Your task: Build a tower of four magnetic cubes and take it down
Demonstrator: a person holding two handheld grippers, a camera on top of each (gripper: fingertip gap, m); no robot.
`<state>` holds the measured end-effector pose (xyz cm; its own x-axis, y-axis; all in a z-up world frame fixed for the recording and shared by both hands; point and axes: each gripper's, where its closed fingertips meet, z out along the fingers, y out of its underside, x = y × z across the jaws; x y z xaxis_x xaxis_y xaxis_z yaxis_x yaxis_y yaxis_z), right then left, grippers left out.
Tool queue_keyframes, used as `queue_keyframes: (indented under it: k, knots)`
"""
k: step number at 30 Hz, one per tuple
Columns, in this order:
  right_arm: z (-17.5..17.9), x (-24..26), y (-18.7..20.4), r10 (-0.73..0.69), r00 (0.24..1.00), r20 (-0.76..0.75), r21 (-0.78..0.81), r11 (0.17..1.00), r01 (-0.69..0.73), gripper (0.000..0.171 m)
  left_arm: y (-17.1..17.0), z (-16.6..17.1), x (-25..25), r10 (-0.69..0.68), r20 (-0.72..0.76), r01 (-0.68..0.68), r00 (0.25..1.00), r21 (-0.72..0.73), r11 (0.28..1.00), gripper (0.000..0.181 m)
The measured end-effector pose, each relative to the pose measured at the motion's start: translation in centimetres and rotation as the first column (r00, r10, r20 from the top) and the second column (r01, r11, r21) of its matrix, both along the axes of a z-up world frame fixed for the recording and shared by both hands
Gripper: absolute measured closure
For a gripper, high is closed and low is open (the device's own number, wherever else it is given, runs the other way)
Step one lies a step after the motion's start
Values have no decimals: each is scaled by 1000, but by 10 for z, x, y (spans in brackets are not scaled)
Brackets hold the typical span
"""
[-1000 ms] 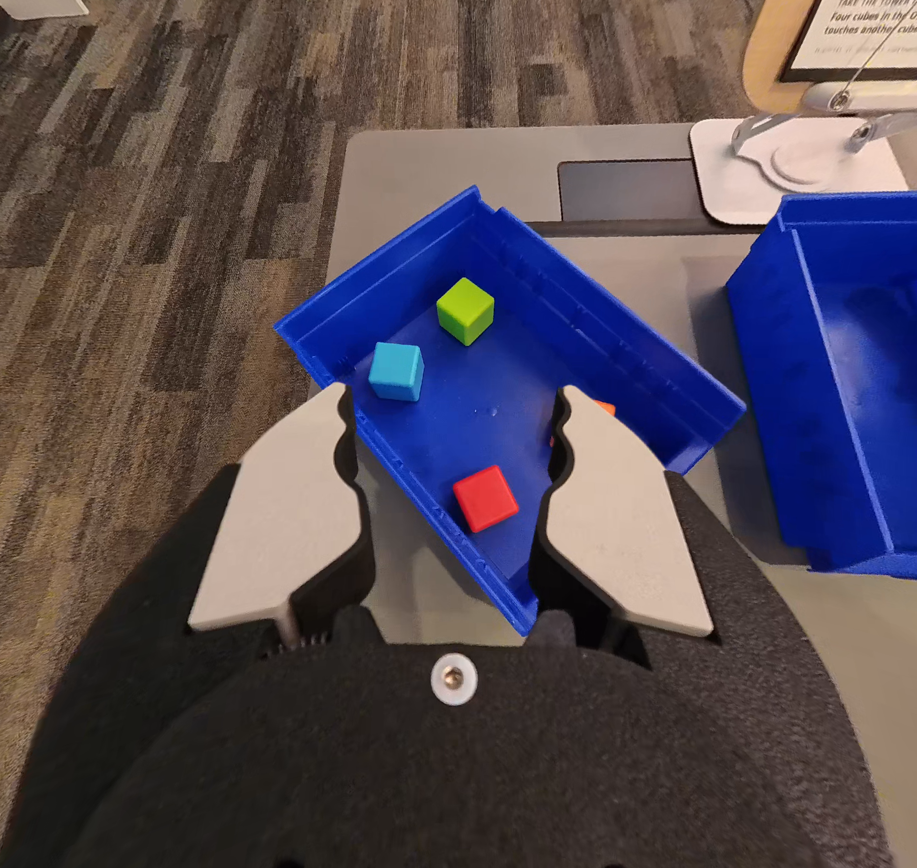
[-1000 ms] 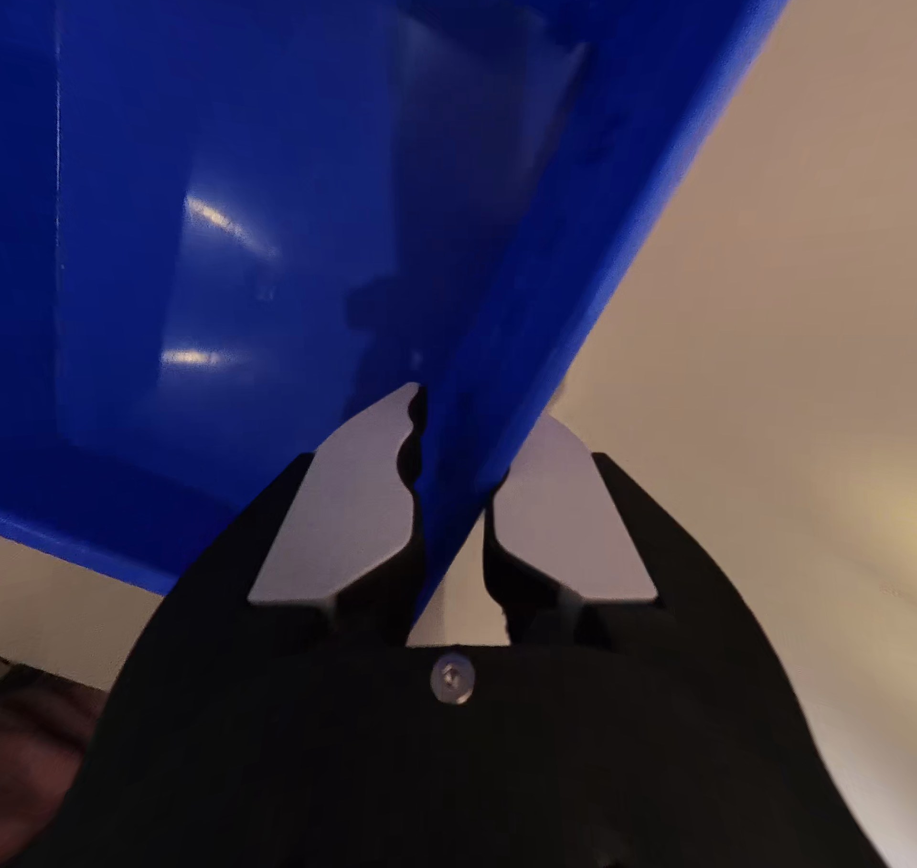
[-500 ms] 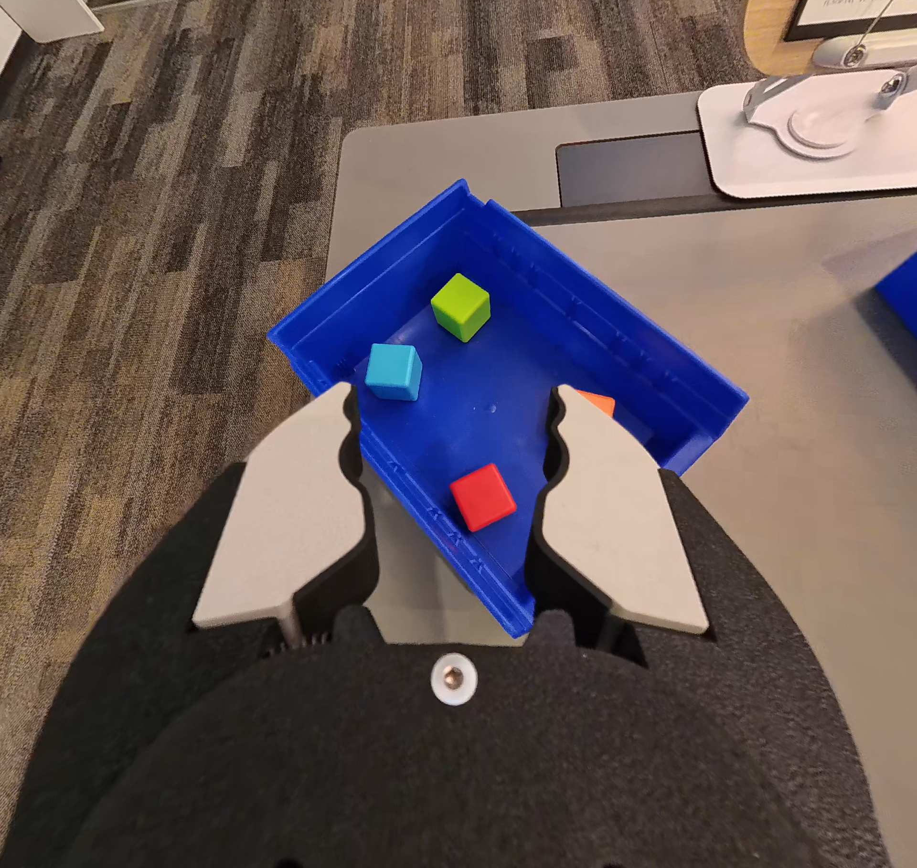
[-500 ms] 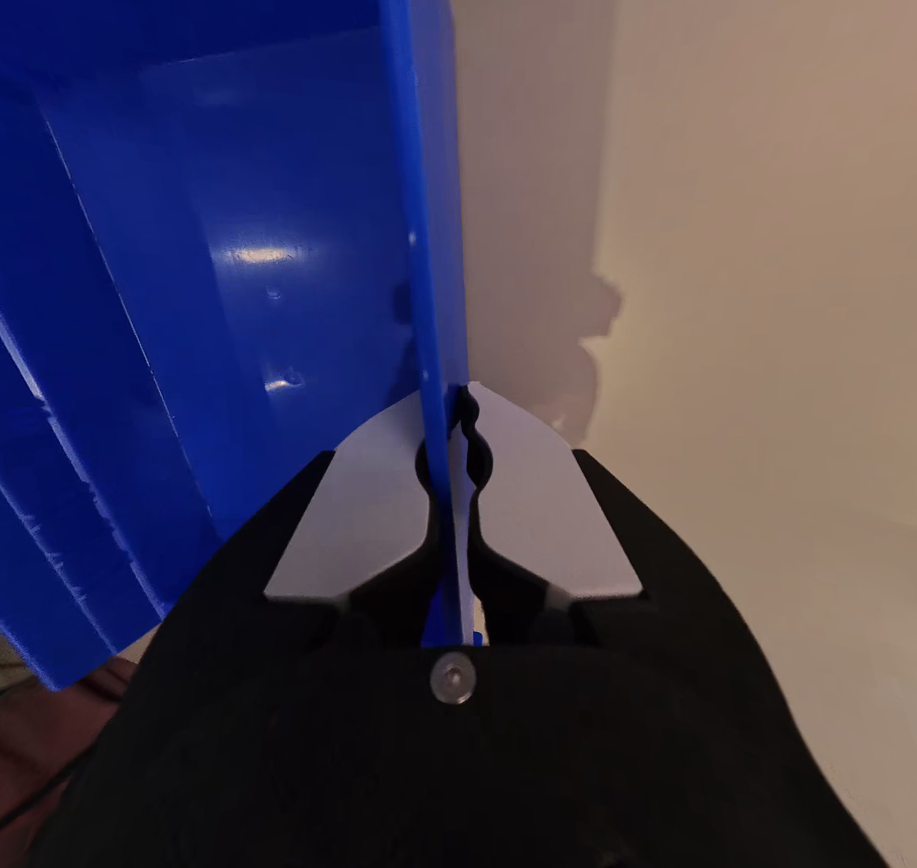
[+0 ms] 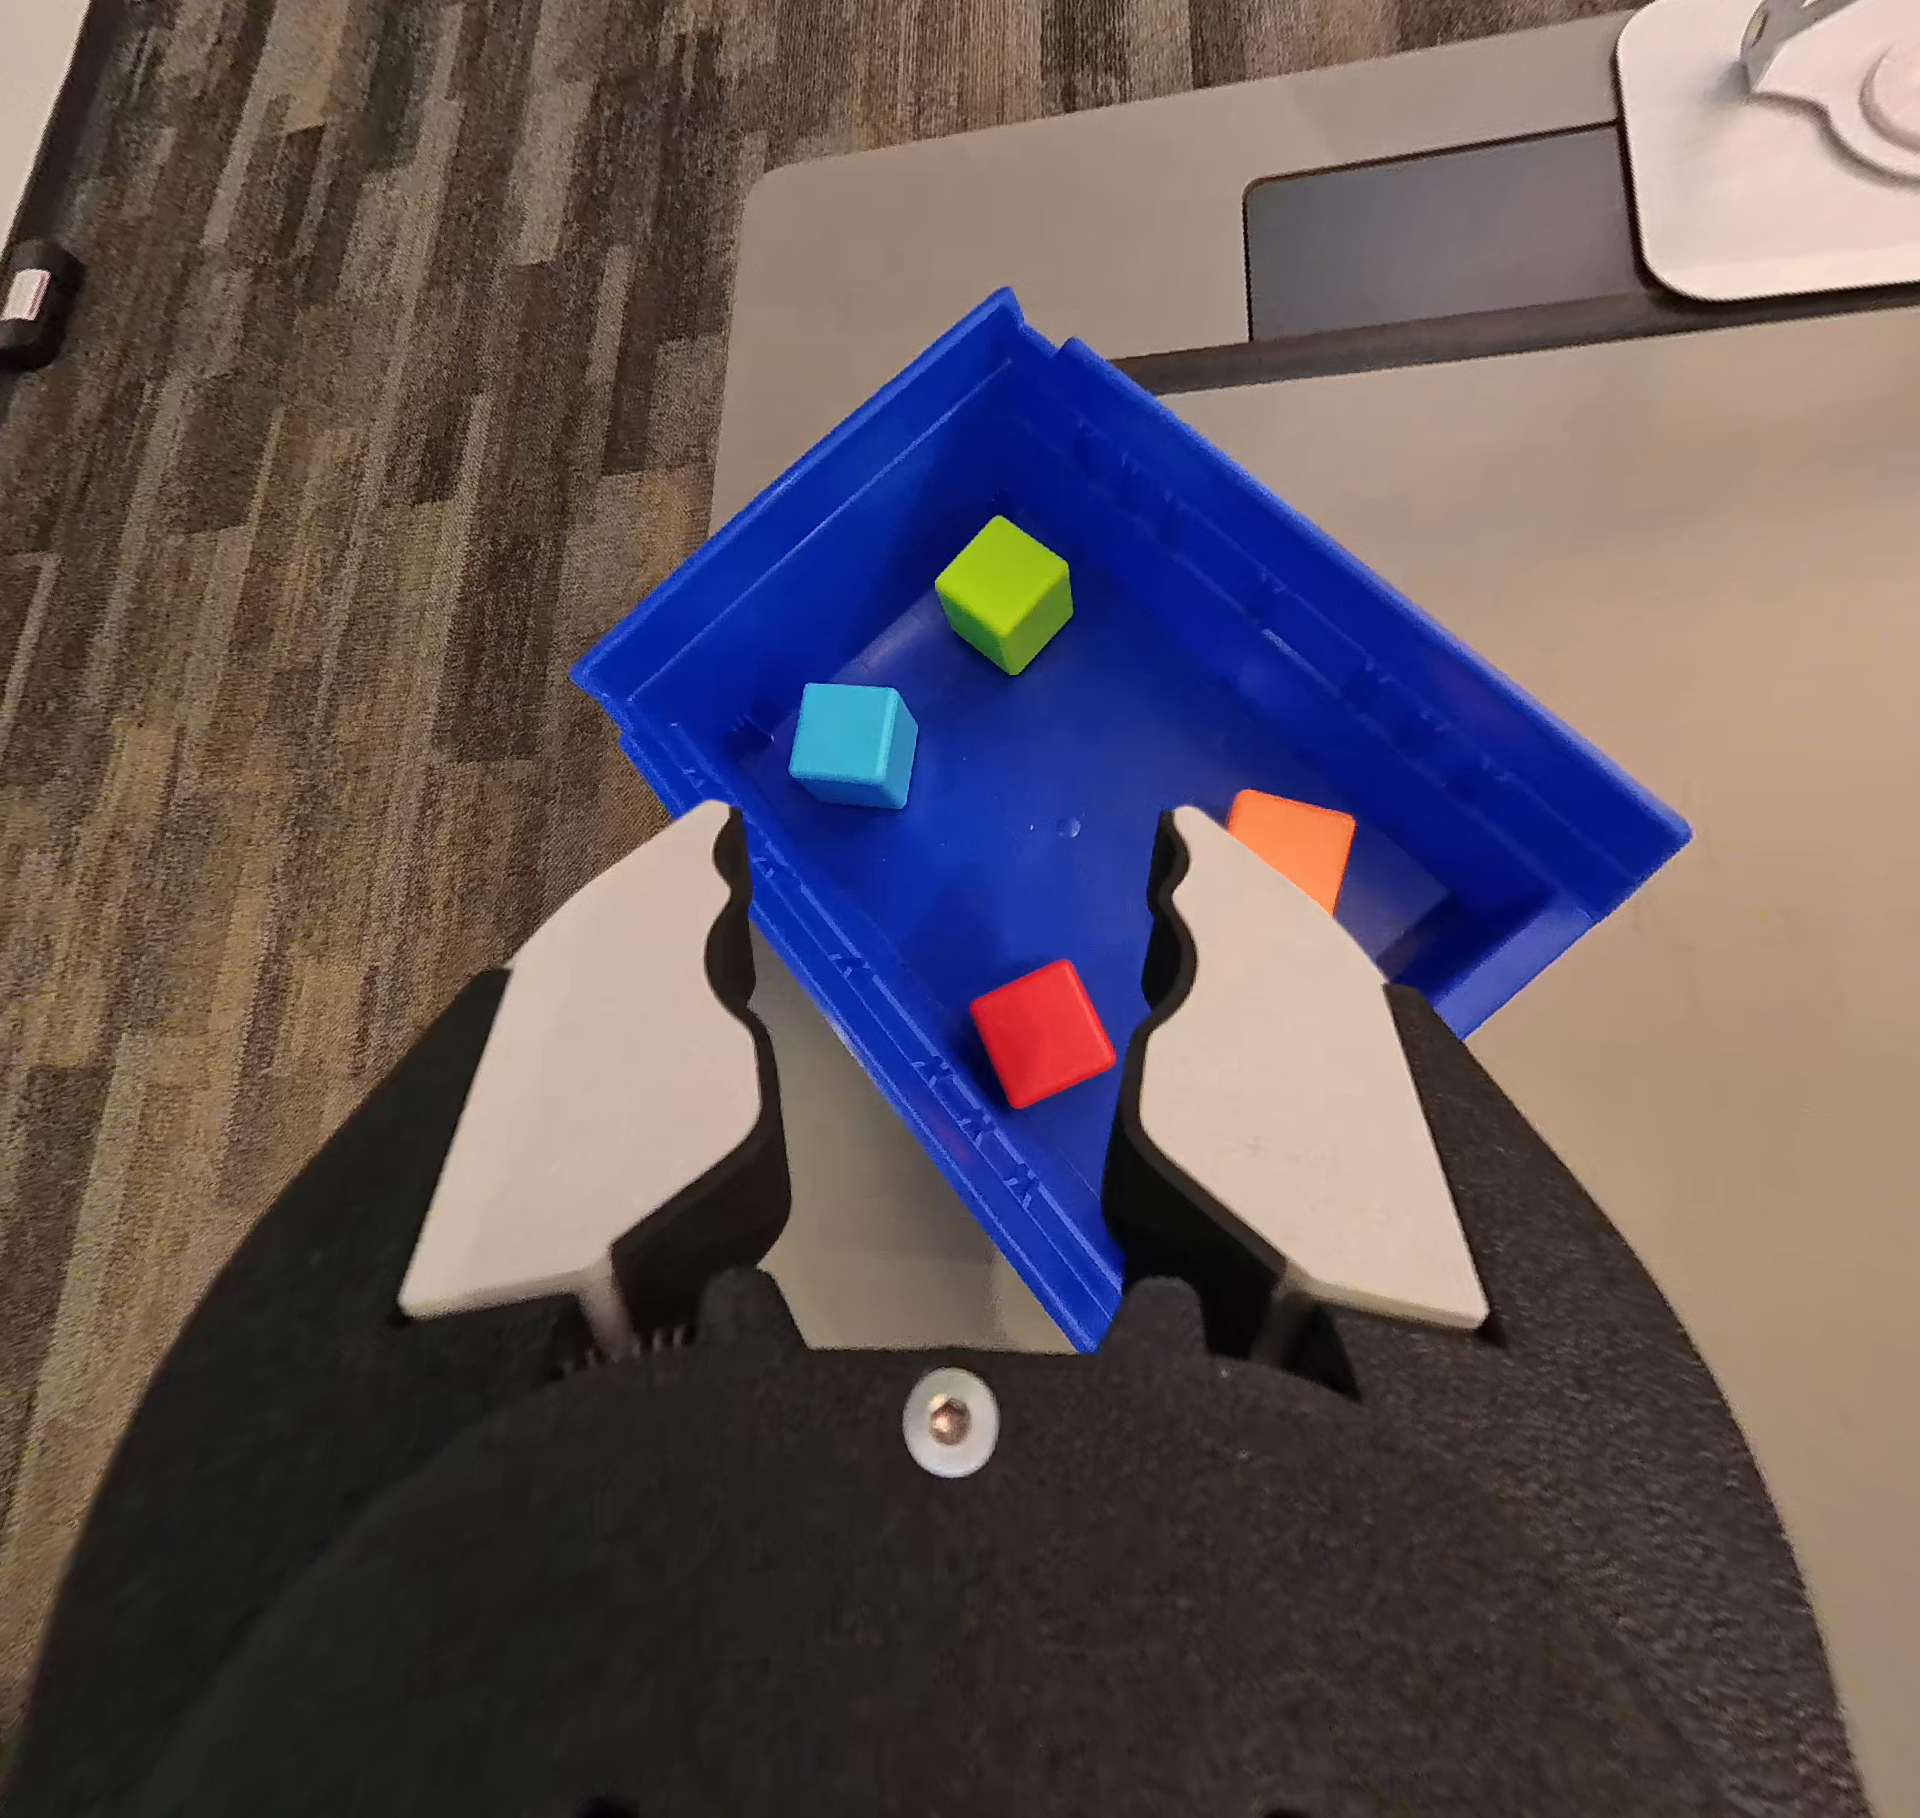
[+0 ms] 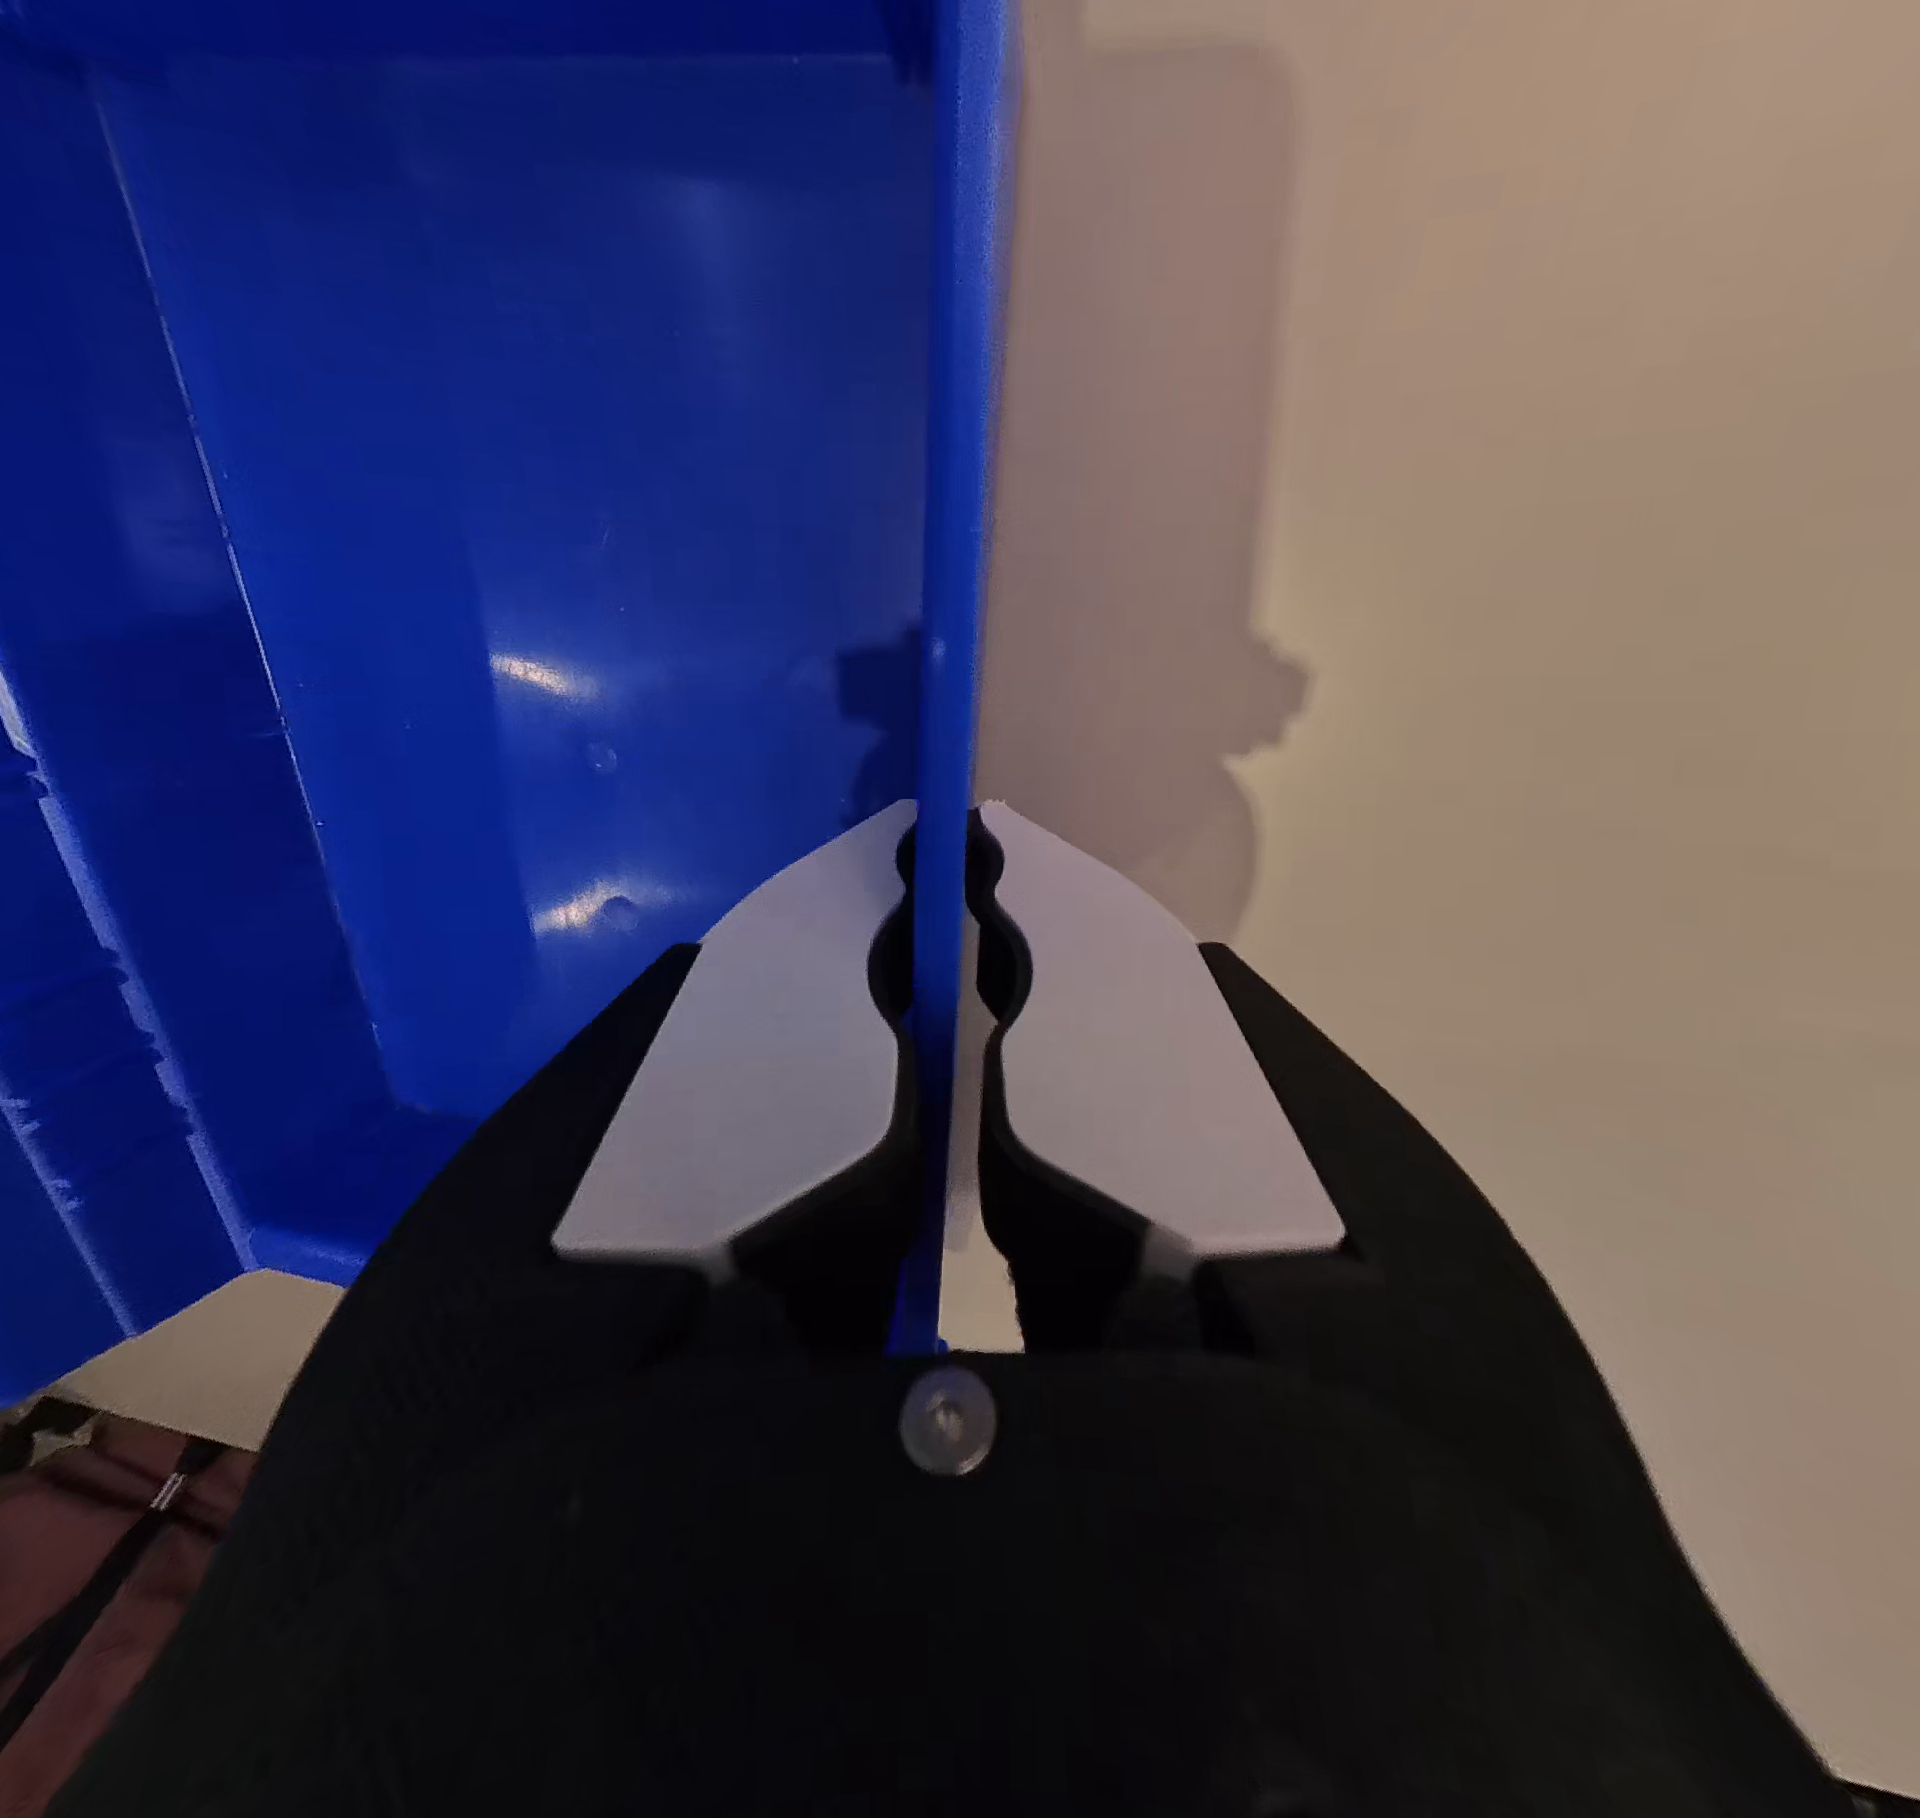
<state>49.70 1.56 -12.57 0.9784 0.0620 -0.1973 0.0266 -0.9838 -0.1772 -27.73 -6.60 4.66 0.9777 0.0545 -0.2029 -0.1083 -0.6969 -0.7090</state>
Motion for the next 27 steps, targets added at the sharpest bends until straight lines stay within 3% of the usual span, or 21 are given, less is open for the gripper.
queue_keyframes:
  k: [4,10,13,17,19,23,27]
  knots:
    - [0,1,-1,15,1000,13,32,999,-16,164,1,-4,-5,10,-2,-10,1000,-14,1000,105]
    - [1,-1,-4,31,999,24,44,999,-32,163,-13,-24,-53,165,50,-161,985,-70,984,100]
    - [8,12,-1,-63,995,73,136,989,53,137,-14,-48,-58,128,129,-109,983,-141,984,91]
    - [58,23,14,-208,976,60,449,879,159,130,-25,-74,-79,252,137,-211,958,-260,942,82]
    - [94,24,19,-246,967,59,568,805,170,129,-18,-81,-70,230,201,-172,952,-269,948,85]
    - [148,-1,17,-194,980,53,660,743,111,129,-16,-109,-70,222,123,-157,967,-396,905,90]
    - [171,-40,0,-104,994,28,710,702,54,129,-28,-143,-66,229,98,-136,969,-561,816,98]
